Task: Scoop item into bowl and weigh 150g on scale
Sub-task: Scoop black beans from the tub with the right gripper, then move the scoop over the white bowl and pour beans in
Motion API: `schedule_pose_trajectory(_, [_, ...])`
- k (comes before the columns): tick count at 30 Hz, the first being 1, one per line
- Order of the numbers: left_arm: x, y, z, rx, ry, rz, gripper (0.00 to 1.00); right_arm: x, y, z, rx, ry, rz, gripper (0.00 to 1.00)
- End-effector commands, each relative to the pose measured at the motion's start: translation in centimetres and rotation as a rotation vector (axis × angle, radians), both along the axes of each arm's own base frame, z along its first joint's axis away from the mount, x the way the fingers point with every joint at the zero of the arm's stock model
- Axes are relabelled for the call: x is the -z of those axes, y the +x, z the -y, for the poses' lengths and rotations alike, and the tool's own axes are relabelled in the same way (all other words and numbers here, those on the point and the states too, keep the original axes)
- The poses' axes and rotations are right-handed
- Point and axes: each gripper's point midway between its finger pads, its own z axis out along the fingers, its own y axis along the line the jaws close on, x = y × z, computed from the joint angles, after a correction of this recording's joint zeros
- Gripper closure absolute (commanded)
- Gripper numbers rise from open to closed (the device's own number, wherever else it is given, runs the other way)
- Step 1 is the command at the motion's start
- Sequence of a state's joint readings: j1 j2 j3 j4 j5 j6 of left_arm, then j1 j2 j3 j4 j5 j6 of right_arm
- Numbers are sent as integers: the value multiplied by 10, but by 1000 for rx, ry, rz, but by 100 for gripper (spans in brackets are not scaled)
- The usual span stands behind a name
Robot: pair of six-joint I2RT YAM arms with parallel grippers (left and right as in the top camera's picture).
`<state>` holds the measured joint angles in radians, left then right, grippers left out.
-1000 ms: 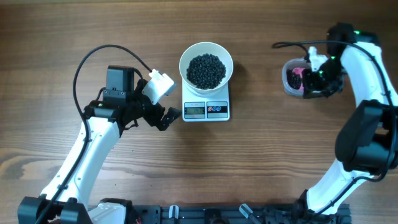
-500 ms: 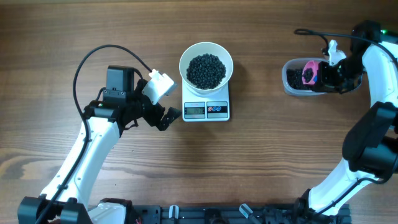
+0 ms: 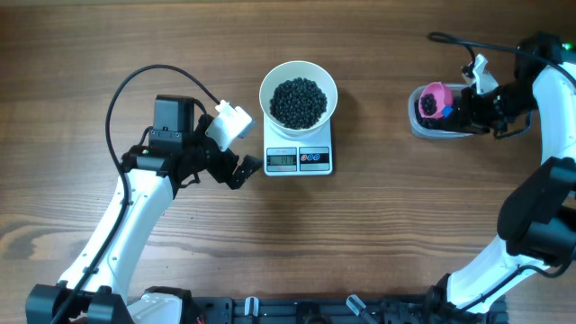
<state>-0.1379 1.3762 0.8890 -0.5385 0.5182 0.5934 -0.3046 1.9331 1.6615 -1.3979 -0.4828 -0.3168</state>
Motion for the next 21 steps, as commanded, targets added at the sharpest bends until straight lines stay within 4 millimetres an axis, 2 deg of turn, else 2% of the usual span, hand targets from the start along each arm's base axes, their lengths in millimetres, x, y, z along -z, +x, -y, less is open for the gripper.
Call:
schedule_pose_trajectory(1, [1, -2, 0, 5, -4, -4, 0, -22, 9, -5, -16, 35, 94, 96])
schedule_pose_trajectory(5, [1, -2, 0, 5, -4, -3, 0, -30, 13, -18, -40, 117, 142, 96])
schedule_pose_trajectory(9, [1, -2, 0, 5, -4, -3, 0, -45, 22, -41, -66, 236, 207, 96])
schedule_pose_trajectory(14, [1, -2, 0, 5, -4, -3, 0, -45, 30, -83, -120, 245, 204, 96])
schedule_pose_trajectory(17, [1, -2, 0, 5, -4, -3, 0, -47, 37, -120, -165, 251, 219, 96])
schedule_pose_trajectory(21, [1, -2, 0, 5, -4, -4, 0, -58, 43, -158, -233, 255, 260, 96])
